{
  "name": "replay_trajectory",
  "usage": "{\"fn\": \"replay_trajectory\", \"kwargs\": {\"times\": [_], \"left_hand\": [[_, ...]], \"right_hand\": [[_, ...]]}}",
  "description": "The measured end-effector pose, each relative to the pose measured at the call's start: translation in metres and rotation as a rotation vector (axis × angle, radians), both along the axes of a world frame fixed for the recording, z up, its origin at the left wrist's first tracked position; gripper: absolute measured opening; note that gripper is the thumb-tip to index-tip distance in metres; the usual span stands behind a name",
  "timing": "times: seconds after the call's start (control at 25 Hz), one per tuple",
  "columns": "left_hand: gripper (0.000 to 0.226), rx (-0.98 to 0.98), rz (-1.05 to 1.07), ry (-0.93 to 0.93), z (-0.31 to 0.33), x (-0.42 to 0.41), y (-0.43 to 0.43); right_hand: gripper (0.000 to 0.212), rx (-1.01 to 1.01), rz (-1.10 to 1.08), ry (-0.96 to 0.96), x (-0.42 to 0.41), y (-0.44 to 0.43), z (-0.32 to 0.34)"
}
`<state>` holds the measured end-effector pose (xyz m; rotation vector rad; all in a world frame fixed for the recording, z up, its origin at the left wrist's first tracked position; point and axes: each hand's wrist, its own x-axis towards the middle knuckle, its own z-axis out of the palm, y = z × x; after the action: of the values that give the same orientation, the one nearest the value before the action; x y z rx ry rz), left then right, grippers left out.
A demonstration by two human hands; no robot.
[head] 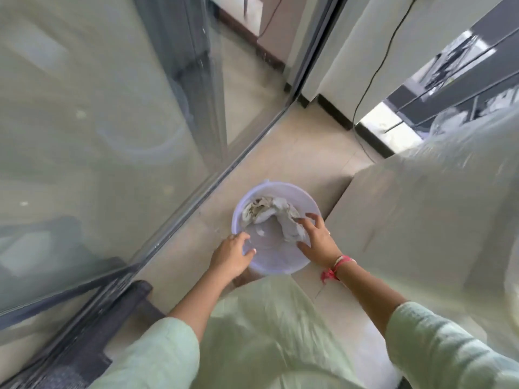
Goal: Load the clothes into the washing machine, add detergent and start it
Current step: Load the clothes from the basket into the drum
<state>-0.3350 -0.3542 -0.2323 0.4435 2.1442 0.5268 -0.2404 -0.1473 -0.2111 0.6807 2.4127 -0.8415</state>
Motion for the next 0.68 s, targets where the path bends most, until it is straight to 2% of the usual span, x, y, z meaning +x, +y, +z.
{"fn": "replay_trajectory", "kwargs": {"times": [0.12, 0.32, 0.56, 0.6, 0.68], "left_hand": [[0.047, -0.058, -0.158, -0.05, -0.068, 0.007, 0.021], [0.049, -0.177, -0.319, -0.005, -0.184, 0.009, 0.06], [0.059, -0.142, -0.306, 0.134, -0.285, -0.002, 0.095], [0.06, -0.148, -0.302, 0.131, -0.3, -0.004, 0.092], [0.064, -0.188, -0.296, 0.108, -0.318, -0.009, 0.082]], "right_hand": [[0.066, -0.007, -0.054, -0.149, 0.006, 0.012, -0.079], [0.072, 0.082, -0.172, -0.173, 0.006, 0.037, -0.216], [0.096, 0.241, -0.183, -0.255, 0.002, 0.066, -0.359], [0.093, 0.265, -0.175, -0.262, 0.001, 0.067, -0.374], [0.072, 0.284, -0.194, -0.233, 0.001, 0.066, -0.387]]}}
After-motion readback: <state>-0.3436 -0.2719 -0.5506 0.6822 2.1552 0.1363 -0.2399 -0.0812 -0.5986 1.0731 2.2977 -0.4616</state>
